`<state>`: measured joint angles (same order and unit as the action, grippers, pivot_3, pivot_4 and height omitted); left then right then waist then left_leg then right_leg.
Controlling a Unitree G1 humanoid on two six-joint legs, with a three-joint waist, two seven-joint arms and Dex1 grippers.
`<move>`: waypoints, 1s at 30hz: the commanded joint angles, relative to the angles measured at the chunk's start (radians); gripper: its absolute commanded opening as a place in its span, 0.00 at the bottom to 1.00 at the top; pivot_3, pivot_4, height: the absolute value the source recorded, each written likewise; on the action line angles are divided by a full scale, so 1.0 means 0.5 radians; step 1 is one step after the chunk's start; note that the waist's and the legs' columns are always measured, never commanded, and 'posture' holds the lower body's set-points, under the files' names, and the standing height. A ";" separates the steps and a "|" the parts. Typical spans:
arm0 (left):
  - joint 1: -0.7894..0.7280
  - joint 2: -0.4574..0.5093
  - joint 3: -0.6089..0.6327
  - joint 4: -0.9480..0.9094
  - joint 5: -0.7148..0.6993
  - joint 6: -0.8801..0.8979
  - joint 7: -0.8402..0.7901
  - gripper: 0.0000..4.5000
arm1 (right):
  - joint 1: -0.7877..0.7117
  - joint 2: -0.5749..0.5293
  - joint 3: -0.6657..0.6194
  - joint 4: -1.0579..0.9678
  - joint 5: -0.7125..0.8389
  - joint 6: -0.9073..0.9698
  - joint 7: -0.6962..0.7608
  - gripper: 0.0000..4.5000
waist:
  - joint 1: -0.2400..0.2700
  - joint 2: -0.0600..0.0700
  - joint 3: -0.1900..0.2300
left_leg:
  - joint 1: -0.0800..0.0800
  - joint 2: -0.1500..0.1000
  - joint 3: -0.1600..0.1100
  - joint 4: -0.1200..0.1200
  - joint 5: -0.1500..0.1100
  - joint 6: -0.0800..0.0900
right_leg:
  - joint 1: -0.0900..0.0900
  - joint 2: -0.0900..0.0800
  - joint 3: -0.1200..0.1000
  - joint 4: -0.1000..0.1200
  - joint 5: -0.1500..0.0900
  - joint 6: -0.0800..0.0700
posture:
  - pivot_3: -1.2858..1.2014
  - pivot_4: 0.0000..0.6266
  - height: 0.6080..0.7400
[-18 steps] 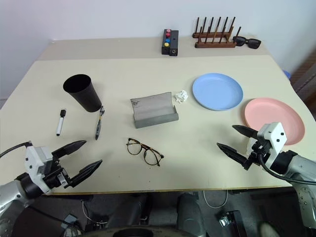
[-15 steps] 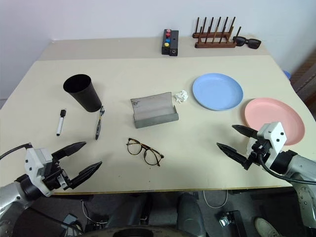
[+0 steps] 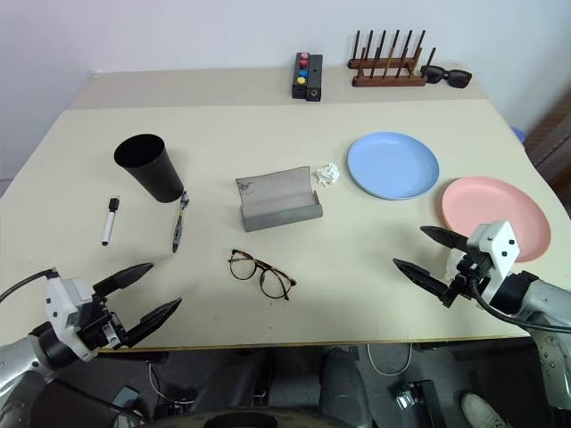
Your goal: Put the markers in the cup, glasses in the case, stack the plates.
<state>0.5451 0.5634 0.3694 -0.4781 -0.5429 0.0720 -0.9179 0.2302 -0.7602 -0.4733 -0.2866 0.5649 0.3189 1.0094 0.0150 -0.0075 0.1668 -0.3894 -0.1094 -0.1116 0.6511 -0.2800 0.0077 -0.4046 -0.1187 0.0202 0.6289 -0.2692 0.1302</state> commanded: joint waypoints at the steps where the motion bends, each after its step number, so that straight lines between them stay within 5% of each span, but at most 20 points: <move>1: 0.006 -0.010 0.004 -0.007 0.020 -0.066 -0.015 1.00 | -0.051 -0.001 0.013 0.012 0.004 -0.039 0.002 0.98 | 0.000 0.000 0.000 | 0.000 0.000 0.000 0.000 0.000 0.000 | 0.000 0.000 0.000 0.000 0.000 0.000 | 0.52 0.24 1.00; 21: -0.224 0.018 -0.003 -0.056 -0.031 0.106 0.169 1.00 | -0.222 -0.014 0.137 0.124 -0.064 -0.080 0.019 0.98 | -0.002 0.001 0.000 | 0.000 0.000 0.000 0.000 0.000 0.000 | -0.001 0.001 0.000 0.000 0.001 0.001 | 0.52 0.24 1.00; 27: -0.287 -0.113 0.128 -0.243 -0.188 0.394 0.657 1.00 | -0.393 -0.008 0.264 0.170 -0.067 -0.040 -0.009 0.98 | -0.002 0.001 0.000 | 0.000 0.000 0.000 -0.001 0.000 0.000 | -0.002 0.000 0.000 0.001 0.004 0.006 | 0.52 0.24 1.00; 30: -0.404 -0.179 0.191 -0.396 -0.178 0.743 1.183 1.00 | -0.522 -0.030 0.325 0.273 -0.088 -0.062 0.034 0.98 | 0.002 0.000 0.001 | 0.000 0.000 -0.001 0.000 0.000 -0.001 | -0.001 0.001 0.000 0.001 0.004 0.007 | 0.52 0.24 1.00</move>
<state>0.3570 0.4746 0.4269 -0.6118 -0.6220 0.3762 -0.4390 -0.0121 -0.7623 -0.3064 -0.1591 0.5222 0.2991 1.0162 0.0159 -0.0076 0.1673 -0.3893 -0.1098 -0.1121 0.6515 -0.2796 0.0072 -0.4052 -0.1181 0.0200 0.6298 -0.2671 0.1340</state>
